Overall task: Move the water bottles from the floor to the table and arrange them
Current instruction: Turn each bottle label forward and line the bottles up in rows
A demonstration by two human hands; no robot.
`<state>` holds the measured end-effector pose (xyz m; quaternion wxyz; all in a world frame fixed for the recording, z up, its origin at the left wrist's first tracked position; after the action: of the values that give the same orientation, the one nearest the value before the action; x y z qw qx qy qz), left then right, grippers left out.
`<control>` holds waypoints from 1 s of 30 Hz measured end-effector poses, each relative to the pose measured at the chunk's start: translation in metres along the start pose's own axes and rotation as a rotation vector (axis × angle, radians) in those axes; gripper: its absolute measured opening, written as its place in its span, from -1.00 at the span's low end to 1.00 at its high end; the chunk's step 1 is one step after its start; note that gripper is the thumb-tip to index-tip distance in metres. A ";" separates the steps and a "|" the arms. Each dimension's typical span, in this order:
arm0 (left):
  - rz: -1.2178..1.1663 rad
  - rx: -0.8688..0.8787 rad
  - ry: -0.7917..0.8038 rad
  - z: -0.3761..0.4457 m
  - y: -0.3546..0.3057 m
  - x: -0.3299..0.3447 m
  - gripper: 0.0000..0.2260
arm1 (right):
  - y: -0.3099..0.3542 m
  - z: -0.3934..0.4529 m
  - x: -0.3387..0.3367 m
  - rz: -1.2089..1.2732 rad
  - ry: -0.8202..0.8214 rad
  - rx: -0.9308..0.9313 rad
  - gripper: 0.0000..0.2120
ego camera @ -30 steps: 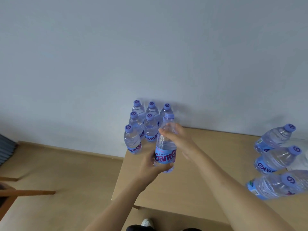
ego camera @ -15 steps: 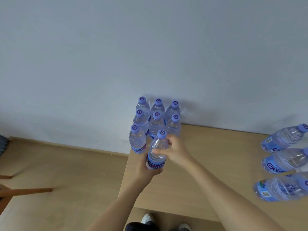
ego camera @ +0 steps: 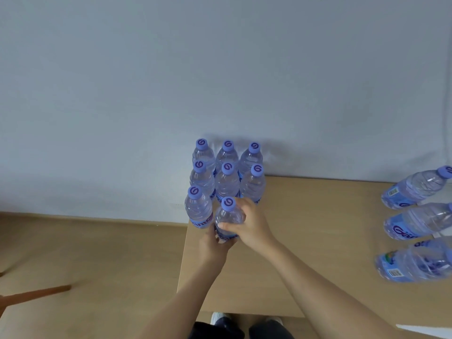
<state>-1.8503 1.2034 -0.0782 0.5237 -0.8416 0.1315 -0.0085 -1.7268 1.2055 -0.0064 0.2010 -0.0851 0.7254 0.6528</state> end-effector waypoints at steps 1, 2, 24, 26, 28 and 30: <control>0.007 0.004 -0.012 0.001 -0.002 -0.001 -0.62 | 0.001 0.001 0.000 0.002 -0.005 -0.009 -0.53; 0.016 0.011 -0.021 0.002 -0.004 -0.001 -0.63 | 0.002 0.002 0.000 0.004 -0.011 -0.016 -0.53; 0.079 -0.180 -0.154 0.036 0.024 -0.010 -0.85 | -0.002 0.020 0.005 -0.052 -0.023 -0.063 -0.46; 0.097 -0.179 -0.151 0.034 0.023 -0.012 -0.81 | -0.003 0.020 0.006 -0.049 -0.019 -0.046 -0.41; 0.114 -0.191 -0.146 0.030 0.025 -0.011 -0.79 | -0.006 0.017 0.002 -0.026 -0.043 -0.027 -0.32; 0.153 -0.233 -0.127 0.027 0.029 -0.008 -0.81 | -0.011 0.013 -0.001 -0.018 -0.055 -0.013 -0.24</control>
<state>-1.8598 1.2162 -0.1153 0.4291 -0.8830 0.1618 0.1001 -1.7196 1.2172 -0.0170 0.2260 -0.0749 0.7146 0.6578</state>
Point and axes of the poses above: each hand's wrist, its own z-axis towards the middle knuckle, its own x-axis out of the palm, y = z × x, the point moved 10 cm from there along z, towards the middle knuckle, and after that the axes turned 6 degrees about -x, right-handed, at the moved point
